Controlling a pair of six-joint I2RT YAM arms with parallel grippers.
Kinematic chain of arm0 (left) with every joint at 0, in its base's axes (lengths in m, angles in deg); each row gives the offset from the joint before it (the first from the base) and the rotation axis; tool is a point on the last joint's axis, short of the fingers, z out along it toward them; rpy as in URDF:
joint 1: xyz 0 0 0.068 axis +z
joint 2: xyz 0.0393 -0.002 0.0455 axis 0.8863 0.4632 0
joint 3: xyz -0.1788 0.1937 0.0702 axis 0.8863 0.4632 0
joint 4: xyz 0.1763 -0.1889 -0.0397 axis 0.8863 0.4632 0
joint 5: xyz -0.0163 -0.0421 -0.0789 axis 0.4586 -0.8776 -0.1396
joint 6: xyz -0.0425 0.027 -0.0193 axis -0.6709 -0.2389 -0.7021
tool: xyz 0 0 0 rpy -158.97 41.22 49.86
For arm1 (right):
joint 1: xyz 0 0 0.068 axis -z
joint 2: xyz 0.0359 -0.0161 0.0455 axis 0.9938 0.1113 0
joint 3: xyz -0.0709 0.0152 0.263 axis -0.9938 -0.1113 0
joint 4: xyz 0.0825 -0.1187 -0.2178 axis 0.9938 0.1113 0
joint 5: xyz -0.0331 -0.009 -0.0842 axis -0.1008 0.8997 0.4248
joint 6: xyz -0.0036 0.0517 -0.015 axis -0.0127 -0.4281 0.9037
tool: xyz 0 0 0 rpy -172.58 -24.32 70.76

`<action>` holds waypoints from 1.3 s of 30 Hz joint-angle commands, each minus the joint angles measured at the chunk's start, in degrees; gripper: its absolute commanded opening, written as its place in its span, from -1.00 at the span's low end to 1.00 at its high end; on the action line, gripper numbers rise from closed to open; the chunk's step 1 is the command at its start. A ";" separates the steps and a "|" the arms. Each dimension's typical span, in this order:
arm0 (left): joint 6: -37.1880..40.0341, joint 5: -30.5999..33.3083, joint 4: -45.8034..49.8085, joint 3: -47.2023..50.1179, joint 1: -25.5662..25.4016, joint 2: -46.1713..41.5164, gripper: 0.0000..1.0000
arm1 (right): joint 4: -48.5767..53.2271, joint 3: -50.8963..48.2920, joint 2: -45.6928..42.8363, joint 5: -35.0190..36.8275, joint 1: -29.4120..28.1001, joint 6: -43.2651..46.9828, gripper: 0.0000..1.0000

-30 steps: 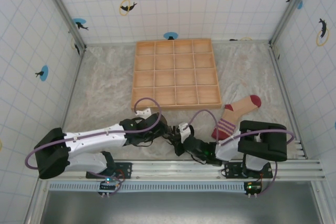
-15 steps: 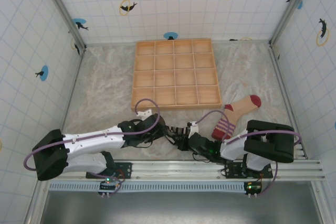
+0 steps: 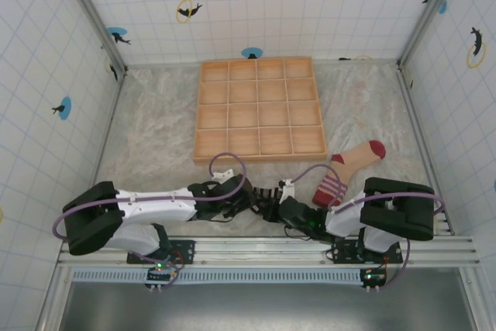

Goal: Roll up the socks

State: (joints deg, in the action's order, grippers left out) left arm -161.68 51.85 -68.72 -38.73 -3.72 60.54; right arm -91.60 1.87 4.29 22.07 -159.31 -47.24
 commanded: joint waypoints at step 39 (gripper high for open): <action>7.70 2.59 5.19 -0.09 1.96 2.55 -1.00 | 55.71 5.59 -34.05 -18.97 23.07 23.85 0.25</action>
State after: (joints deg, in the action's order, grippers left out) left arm -157.03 54.63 -68.59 -40.44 -2.41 63.51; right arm -44.20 8.95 -28.47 7.55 -139.18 -22.93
